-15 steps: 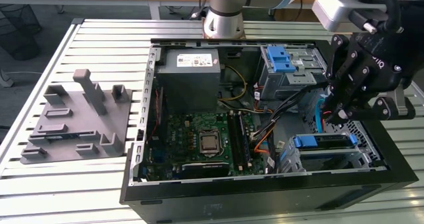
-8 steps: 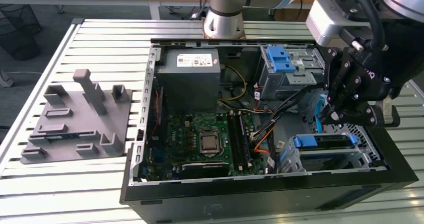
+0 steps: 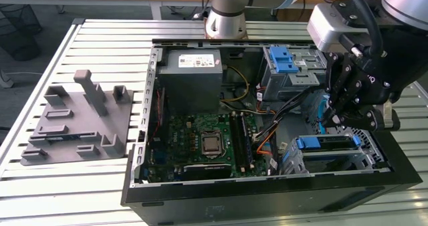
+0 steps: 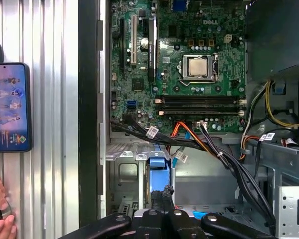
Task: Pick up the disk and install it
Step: 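Insert the disk into the insertion slot, then insert the first disk wire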
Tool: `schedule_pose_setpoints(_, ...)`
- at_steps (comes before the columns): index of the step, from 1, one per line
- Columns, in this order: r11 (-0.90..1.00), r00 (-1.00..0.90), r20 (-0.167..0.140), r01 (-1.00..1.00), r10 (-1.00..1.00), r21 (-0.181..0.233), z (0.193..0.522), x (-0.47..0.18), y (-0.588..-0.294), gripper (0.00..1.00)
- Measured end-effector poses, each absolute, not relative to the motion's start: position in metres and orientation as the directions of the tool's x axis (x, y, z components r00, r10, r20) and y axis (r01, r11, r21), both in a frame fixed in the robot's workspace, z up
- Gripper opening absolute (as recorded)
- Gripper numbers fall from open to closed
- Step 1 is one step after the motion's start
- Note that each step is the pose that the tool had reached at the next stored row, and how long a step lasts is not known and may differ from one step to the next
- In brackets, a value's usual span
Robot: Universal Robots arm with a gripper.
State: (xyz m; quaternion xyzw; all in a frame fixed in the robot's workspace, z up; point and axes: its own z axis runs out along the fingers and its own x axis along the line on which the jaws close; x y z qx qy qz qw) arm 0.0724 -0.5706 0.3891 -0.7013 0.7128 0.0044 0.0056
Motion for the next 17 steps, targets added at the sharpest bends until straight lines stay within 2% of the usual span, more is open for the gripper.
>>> schedule_pose_setpoints(17, 0.016, -0.016, -0.014, -1.000, -1.000, -0.002, 0.3796, 0.0724, -0.5706, 0.11)
